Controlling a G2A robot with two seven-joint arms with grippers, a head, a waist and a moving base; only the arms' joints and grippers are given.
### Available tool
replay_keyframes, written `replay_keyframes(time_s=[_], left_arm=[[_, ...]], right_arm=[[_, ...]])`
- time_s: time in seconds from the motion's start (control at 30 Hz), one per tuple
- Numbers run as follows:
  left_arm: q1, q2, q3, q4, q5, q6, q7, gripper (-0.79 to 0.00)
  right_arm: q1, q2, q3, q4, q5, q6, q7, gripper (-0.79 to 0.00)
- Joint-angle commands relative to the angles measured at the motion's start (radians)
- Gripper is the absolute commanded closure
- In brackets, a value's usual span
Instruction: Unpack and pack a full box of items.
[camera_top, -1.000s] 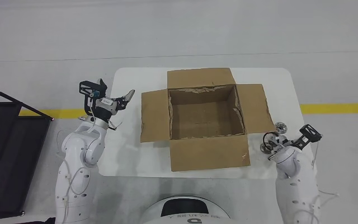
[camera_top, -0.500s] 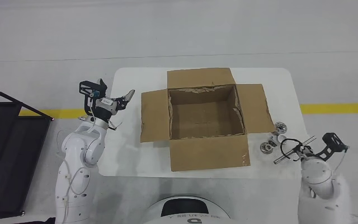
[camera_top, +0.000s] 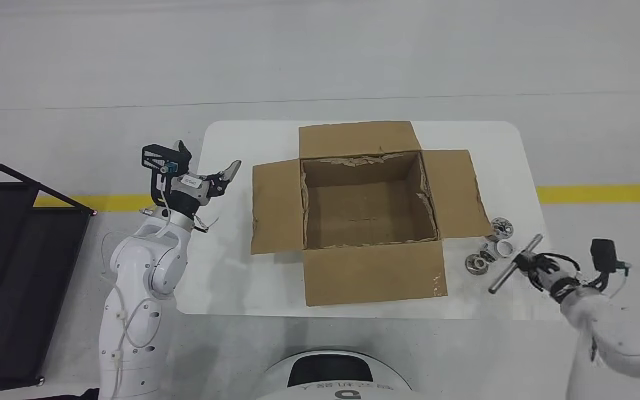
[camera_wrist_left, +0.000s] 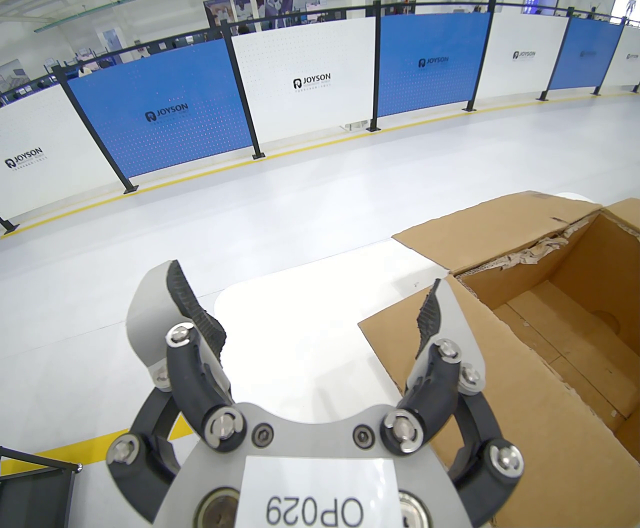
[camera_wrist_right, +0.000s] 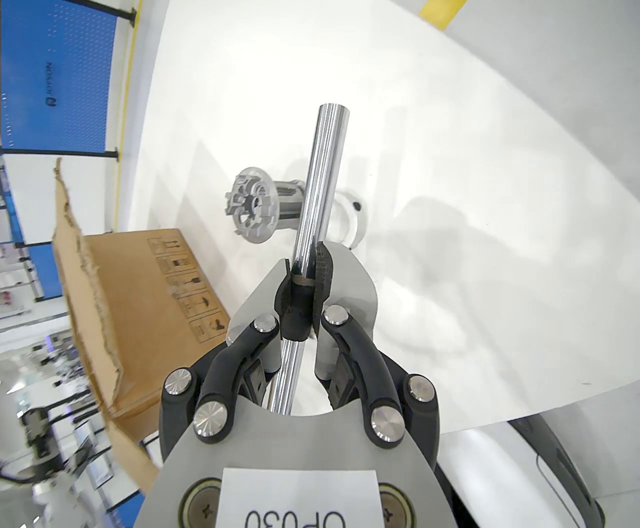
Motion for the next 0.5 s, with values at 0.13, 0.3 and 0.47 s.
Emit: replay_keyframes(time_s=[0.13,0.3,0.47], left_arm=[[0.0,0.0,0.0,0.0,0.0,0.0,0.0,-0.785],[0.0,0.0,0.0,0.0,0.0,0.0,0.0,-0.785],[0.0,0.0,0.0,0.0,0.0,0.0,0.0,-0.785]], right_arm=[[0.053,0.037,0.098,0.075,0.211,0.03,0.306,0.0],[0.115,0.075,0.143,0.156,0.268,0.068,0.455,0.0],[0.134,0.1,0.155,0.195,0.282,0.086,0.496,0.0]])
